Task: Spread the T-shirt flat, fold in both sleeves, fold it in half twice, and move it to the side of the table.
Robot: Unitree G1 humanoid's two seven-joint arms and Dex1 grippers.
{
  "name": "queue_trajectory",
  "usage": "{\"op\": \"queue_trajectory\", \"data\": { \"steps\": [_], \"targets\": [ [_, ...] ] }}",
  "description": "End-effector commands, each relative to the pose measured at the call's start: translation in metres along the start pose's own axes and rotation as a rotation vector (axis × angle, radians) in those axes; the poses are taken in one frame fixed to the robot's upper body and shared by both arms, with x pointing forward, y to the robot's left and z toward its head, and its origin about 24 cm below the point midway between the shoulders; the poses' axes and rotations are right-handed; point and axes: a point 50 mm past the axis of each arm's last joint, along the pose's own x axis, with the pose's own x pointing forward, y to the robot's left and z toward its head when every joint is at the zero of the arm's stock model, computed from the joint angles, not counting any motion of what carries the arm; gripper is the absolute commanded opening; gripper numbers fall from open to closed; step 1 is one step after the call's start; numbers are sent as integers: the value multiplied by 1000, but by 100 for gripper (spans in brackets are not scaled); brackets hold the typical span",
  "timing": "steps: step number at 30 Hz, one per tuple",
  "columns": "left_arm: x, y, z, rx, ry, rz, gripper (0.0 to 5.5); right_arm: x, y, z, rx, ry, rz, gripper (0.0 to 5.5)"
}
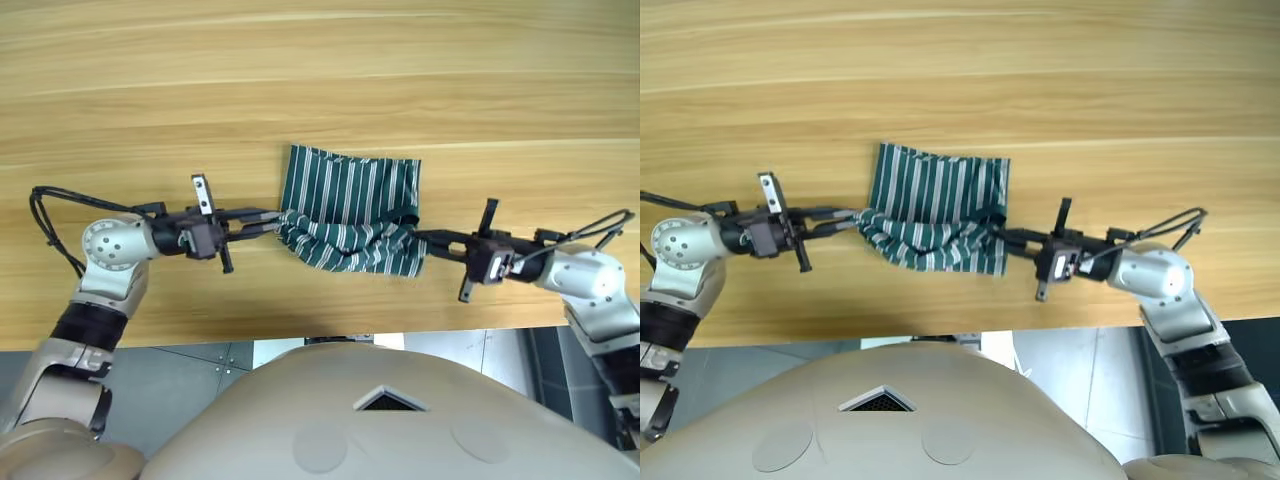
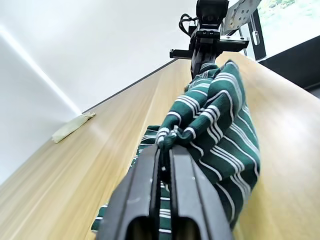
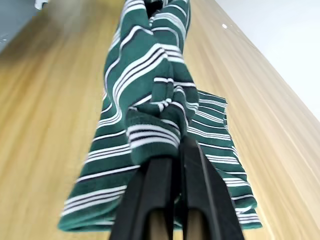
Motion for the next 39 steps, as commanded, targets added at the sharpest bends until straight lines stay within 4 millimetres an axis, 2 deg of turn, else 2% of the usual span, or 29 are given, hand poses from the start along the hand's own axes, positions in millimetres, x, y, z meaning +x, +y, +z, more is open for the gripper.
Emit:
{"op": "queue_trajectory", "data": {
  "steps": [1,7,12,19,23,29,31,33,36,39],
  "targets": [
    [21,16,-18,-16,59,65,7,11,-20,-11,52,74,-82,0],
    [36,53,-53,-84,197,263,7,25,-43,-25,117,151,-179,0],
    [35,76,-64,-183,201,413,7,27,-56,-33,184,161,-236,0],
    [41,90,-74,-215,277,516,7,35,-68,-50,304,189,-311,0],
    [50,93,-74,-195,295,536,7,43,-70,-51,336,167,-324,0],
    [47,83,-68,-150,209,453,7,38,-64,-42,269,121,-289,0],
    [39,68,-60,-119,116,335,7,28,-55,-33,182,82,-236,0],
    [23,45,-48,-65,27,190,7,12,-43,-22,89,44,-175,0],
    [-5,26,-24,-9,-54,89,7,-14,-24,-9,-6,-4,-97,0],
    [-29,1,0,38,-69,-28,7,-37,-3,7,-72,-65,-2,0]
  ]
}}
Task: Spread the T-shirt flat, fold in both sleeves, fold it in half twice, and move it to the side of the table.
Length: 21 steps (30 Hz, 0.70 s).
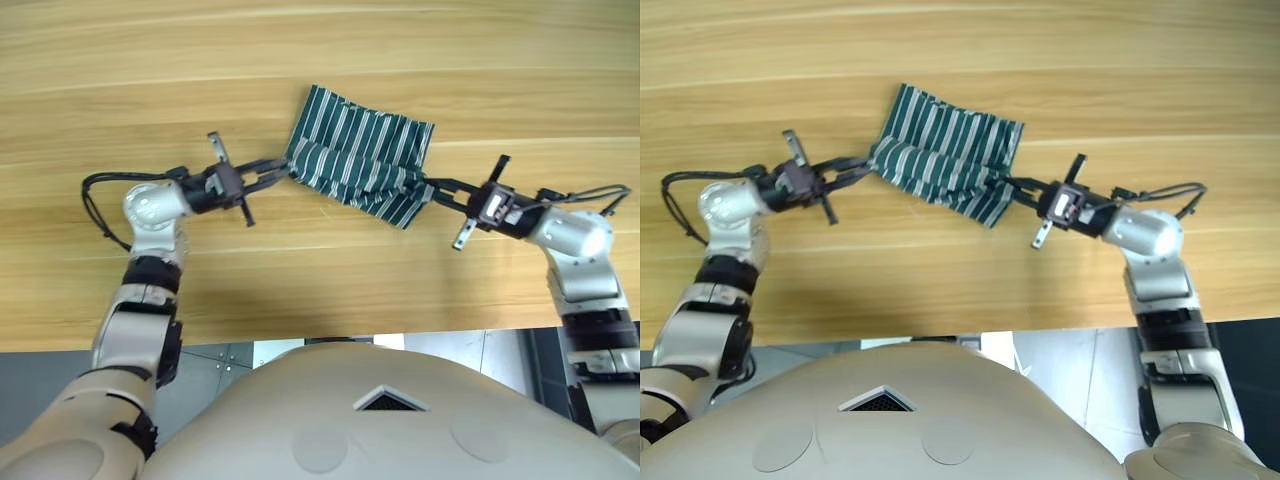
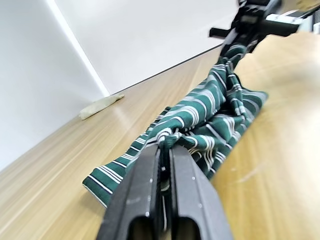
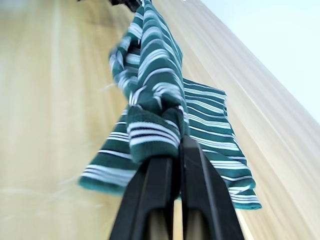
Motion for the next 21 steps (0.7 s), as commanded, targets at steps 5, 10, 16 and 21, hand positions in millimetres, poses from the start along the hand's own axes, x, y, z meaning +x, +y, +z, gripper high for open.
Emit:
{"op": "queue_trajectory", "data": {
  "steps": [5,10,16,21],
  "targets": [
    [-25,-49,33,49,87,-238,7,-48,34,26,-117,-34,230,0],
    [-11,-74,32,-8,169,-292,7,-63,39,29,-92,-9,306,0],
    [-16,-87,51,-113,156,-392,7,-70,45,37,-32,-46,383,0],
    [-13,-90,58,-205,76,-414,7,-62,45,35,-5,-74,377,0]
  ]
}}
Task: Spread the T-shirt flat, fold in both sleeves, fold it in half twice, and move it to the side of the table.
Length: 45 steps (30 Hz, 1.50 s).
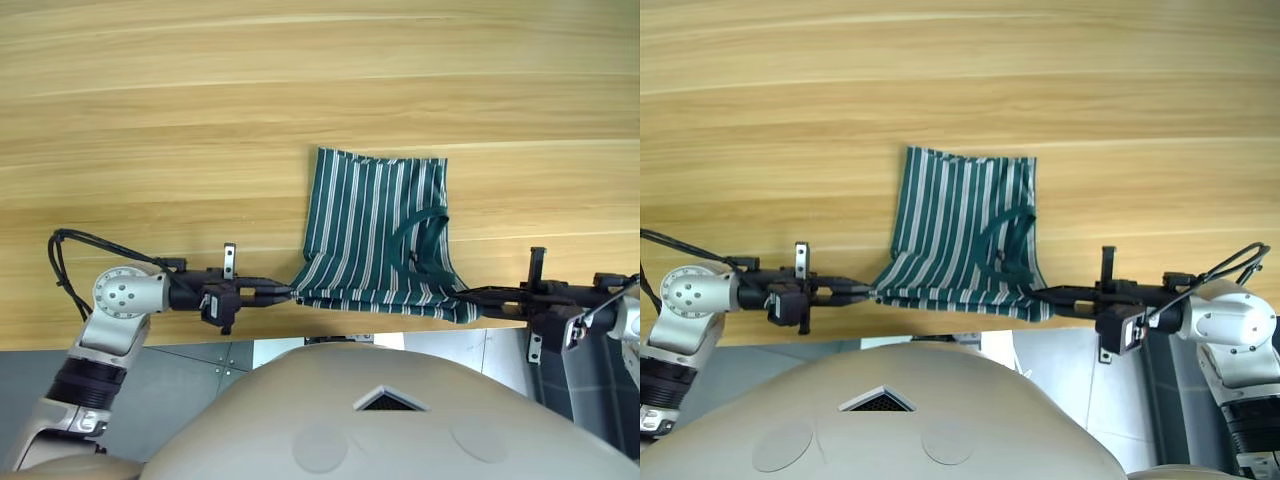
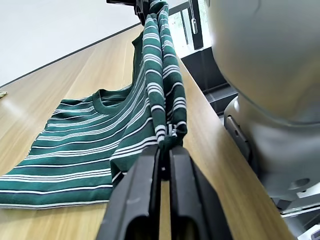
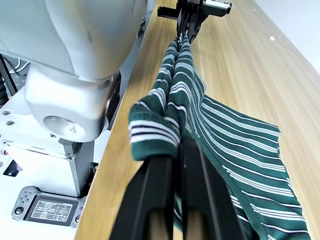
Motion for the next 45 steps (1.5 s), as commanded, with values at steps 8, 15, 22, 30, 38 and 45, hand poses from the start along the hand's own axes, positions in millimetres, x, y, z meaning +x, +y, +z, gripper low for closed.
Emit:
{"op": "queue_trajectory", "data": {
  "steps": [8,15,22,30,38,45],
  "targets": [
    [0,32,-9,-112,-73,134,7,16,-27,-26,39,47,-148,0],
    [-10,88,-2,-74,-178,368,7,21,-51,-36,88,38,-277,0],
    [5,139,-18,-133,-153,551,7,25,-78,-59,189,139,-417,0],
    [45,188,-61,-250,92,672,7,37,-99,-86,291,272,-544,0],
    [71,190,-89,-351,337,708,7,50,-89,-122,291,517,-536,34],
    [86,178,-96,-465,353,612,115,44,-75,-138,361,536,-573,134]
  ]
}}
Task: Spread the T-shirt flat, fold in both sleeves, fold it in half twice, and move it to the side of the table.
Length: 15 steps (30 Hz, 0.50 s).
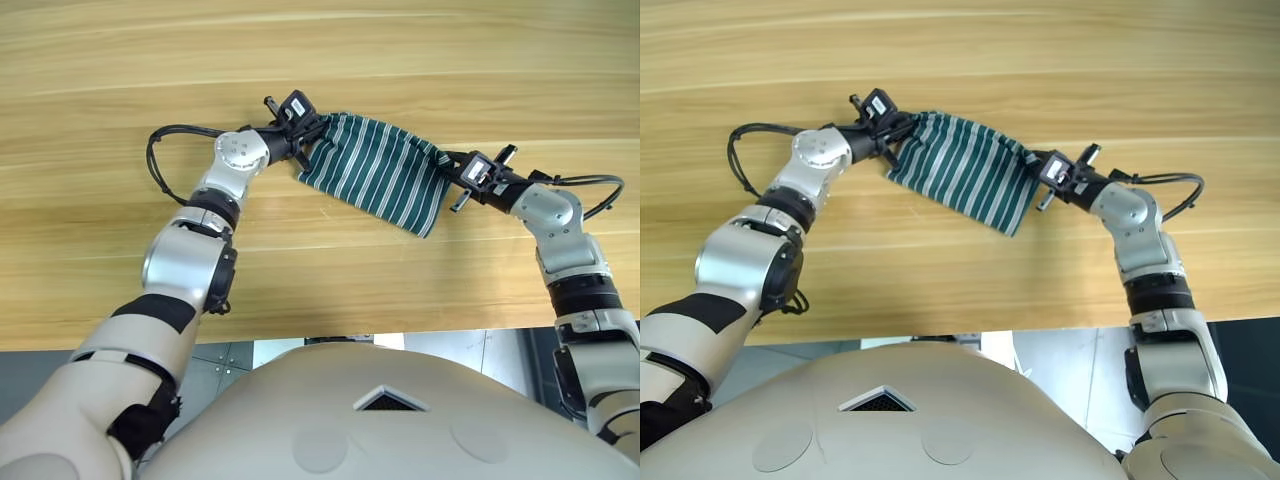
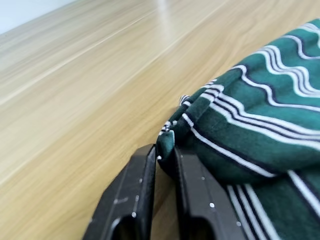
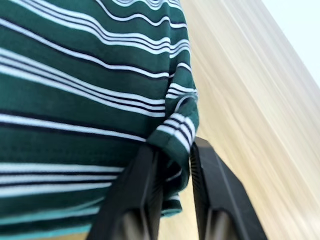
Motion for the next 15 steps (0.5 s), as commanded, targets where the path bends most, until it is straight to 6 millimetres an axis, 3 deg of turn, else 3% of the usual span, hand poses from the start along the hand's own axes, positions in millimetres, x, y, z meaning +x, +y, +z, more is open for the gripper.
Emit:
{"op": "queue_trajectory", "data": {
  "steps": [1,6,9,15],
  "targets": [
    [1,-14,-17,-119,81,-84,129,-9,11,-31,228,74,10,148],
    [-4,3,-14,-540,21,-21,177,2,1,-51,724,-40,-146,224],
    [-9,20,3,-790,-201,-30,177,9,1,-60,969,-67,-217,267],
    [-32,60,28,-931,-595,99,177,0,-11,-63,1159,-234,-250,370]
  ]
}}
